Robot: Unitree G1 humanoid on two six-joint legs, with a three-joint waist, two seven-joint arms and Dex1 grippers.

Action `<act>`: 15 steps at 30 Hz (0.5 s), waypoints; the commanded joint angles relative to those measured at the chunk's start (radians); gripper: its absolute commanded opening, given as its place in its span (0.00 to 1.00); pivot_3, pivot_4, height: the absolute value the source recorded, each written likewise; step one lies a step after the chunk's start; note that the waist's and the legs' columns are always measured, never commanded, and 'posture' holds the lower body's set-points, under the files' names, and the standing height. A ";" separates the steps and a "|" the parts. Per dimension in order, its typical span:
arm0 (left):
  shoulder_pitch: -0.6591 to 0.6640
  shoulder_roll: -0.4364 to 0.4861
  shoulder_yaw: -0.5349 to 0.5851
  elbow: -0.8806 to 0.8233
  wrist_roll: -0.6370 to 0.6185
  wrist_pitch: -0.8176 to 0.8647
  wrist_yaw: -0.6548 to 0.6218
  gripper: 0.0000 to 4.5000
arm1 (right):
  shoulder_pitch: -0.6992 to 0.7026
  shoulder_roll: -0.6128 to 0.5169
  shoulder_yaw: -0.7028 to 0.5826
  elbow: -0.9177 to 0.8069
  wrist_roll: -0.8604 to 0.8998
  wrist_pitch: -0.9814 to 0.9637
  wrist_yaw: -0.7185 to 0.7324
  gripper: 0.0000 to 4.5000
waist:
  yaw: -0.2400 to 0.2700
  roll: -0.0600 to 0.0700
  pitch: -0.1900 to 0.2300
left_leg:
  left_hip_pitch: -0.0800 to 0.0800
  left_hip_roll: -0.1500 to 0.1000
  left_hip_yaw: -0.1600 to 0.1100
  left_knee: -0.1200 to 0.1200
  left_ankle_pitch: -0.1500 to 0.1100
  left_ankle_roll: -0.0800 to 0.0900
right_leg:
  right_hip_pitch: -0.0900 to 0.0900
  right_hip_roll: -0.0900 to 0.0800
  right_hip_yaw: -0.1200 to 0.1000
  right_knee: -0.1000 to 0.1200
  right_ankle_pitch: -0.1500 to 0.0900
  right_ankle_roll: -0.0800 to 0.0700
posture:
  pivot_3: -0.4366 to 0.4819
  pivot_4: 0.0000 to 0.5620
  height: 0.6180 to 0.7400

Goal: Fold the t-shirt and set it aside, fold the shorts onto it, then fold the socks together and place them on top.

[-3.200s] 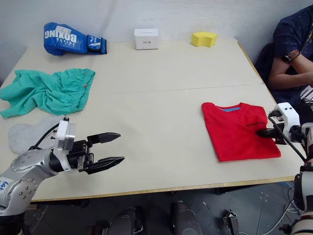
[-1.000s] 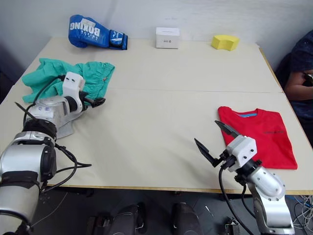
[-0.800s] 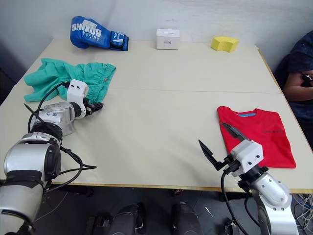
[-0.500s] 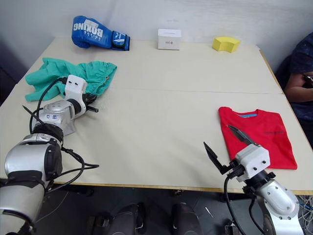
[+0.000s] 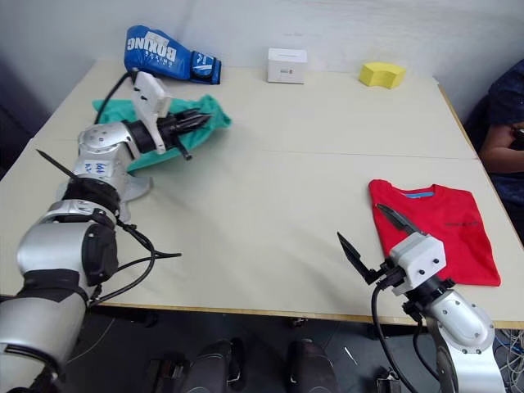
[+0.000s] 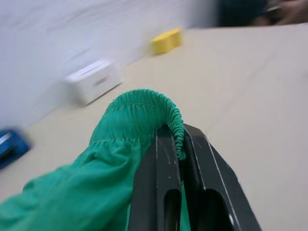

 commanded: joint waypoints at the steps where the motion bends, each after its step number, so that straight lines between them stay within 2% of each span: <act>1: 0.053 -0.038 -0.032 -0.222 -0.084 0.051 -0.165 0.01 | -0.025 -0.019 -0.009 0.016 0.005 -0.023 0.024 1.00 | -0.005 0.000 0.000 | 0.001 0.000 0.000 0.000 0.000 0.000 | 0.000 0.000 0.001 0.000 0.000 0.000 | 0.48 0.27 1.00; 3: 0.135 -0.077 -0.079 -0.402 -0.119 0.145 -0.218 0.01 | -0.043 -0.026 -0.010 0.036 0.009 -0.024 0.036 1.00 | -0.006 0.000 0.000 | 0.003 0.000 0.002 0.000 0.000 0.000 | 0.000 0.001 0.004 0.003 -0.001 0.000 | 0.48 0.27 1.00; 6: 0.282 -0.142 -0.164 -0.646 -0.128 0.265 -0.191 0.01 | -0.064 -0.032 -0.004 0.071 0.007 -0.028 0.059 1.00 | -0.004 0.000 0.000 | 0.010 0.000 0.002 -0.001 0.000 0.000 | 0.002 0.001 0.011 0.006 -0.002 0.001 | 0.48 0.27 1.00; 9: 0.410 -0.173 -0.270 -0.754 -0.052 0.273 -0.148 0.01 | -0.068 -0.038 0.004 0.090 -0.004 -0.032 0.075 1.00 | -0.005 0.000 0.000 | 0.014 0.001 0.002 -0.001 0.000 0.000 | 0.005 0.000 0.023 0.006 -0.002 0.002 | 0.48 0.27 1.00; 11: 0.486 -0.140 -0.369 -0.810 0.007 0.385 -0.170 0.01 | -0.068 -0.042 0.009 0.088 -0.014 -0.025 0.075 1.00 | -0.006 0.000 0.000 | 0.015 0.001 0.003 -0.001 0.000 0.000 | 0.005 0.000 0.026 0.006 -0.002 0.002 | 0.48 0.27 1.00; 12: 0.523 -0.126 -0.404 -0.827 0.024 0.351 -0.189 0.06 | -0.067 -0.044 0.010 0.085 -0.019 -0.021 0.074 1.00 | -0.010 0.001 0.000 | 0.015 0.002 0.003 -0.001 -0.001 0.000 | 0.004 0.000 0.027 0.006 -0.002 0.002 | 0.48 0.27 1.00; 15: 0.611 -0.136 -0.391 -0.902 -0.003 0.345 -0.124 0.25 | -0.055 -0.075 0.019 0.067 -0.038 -0.003 0.092 1.00 | -0.015 0.001 -0.001 | 0.016 0.003 0.004 -0.002 -0.001 -0.001 | 0.004 -0.001 0.029 0.006 -0.002 0.001 | 0.48 0.27 1.00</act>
